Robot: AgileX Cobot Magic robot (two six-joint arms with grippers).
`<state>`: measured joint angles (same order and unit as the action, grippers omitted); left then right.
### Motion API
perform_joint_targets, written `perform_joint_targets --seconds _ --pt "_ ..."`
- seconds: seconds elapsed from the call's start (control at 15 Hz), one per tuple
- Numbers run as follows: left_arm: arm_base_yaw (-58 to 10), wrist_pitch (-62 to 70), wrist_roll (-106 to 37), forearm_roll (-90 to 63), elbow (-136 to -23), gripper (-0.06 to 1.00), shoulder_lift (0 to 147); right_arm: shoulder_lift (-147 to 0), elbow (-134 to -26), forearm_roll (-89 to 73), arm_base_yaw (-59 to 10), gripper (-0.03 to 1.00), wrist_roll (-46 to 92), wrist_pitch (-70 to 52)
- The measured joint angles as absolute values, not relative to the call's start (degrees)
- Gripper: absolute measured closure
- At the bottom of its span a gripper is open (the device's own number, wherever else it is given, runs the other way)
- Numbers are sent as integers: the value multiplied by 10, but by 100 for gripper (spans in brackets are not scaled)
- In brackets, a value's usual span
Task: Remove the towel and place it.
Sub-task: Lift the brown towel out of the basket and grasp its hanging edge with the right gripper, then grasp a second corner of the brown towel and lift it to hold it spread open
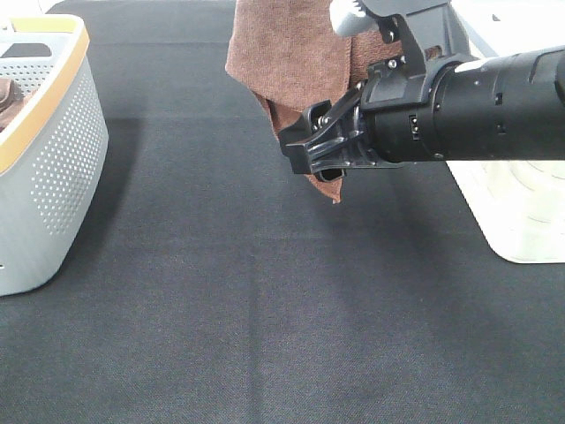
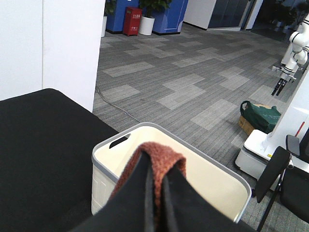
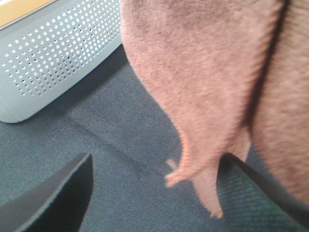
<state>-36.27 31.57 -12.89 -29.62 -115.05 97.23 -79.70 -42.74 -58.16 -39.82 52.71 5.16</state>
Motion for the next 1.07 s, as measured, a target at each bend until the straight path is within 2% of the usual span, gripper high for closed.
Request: perform_joint_targets --seconds 0.13,0.53,0.93,1.07 --pt "-363 316 -129 -293 -1150 94 975 -787 -427 -582 -398 29 527 52" --pt "-363 315 -129 -294 -1150 94 985 -765 -451 -580 -398 37 527 63" --pt "-363 314 -129 -297 -1150 94 985 -801 -468 -580 -398 38 527 62" --pt "-363 314 -129 -300 -1150 94 985 -802 -468 -580 -398 43 527 62"
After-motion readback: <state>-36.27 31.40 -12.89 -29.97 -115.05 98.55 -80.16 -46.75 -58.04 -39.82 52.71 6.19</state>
